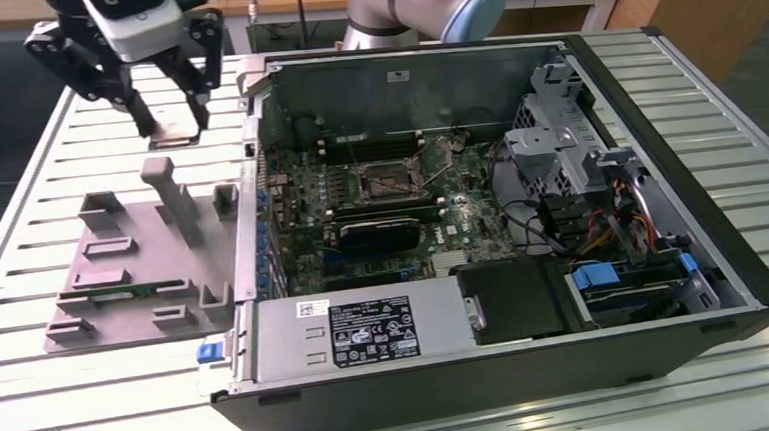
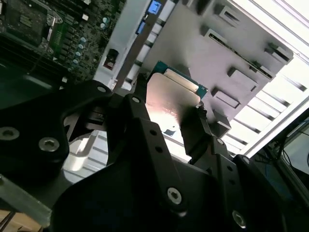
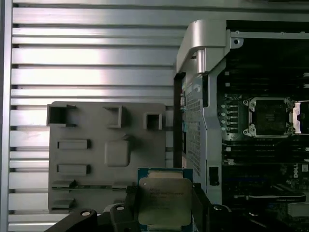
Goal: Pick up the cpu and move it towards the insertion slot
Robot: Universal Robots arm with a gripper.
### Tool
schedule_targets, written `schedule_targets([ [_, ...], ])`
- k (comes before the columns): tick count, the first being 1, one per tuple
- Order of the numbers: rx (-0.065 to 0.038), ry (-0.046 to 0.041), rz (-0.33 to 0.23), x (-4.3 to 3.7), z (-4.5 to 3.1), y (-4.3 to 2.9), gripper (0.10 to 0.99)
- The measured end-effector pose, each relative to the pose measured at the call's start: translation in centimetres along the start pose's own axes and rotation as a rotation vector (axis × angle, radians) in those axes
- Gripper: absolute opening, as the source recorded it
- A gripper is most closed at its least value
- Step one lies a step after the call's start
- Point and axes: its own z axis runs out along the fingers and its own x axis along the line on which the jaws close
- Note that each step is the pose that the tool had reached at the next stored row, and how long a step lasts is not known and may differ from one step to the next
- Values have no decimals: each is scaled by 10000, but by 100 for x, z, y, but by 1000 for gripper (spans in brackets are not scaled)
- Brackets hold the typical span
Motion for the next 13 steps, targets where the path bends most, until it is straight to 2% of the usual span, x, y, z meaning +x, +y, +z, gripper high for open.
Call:
schedule_targets([
  [13, 3, 109, 4, -588, 16, 8, 529],
])
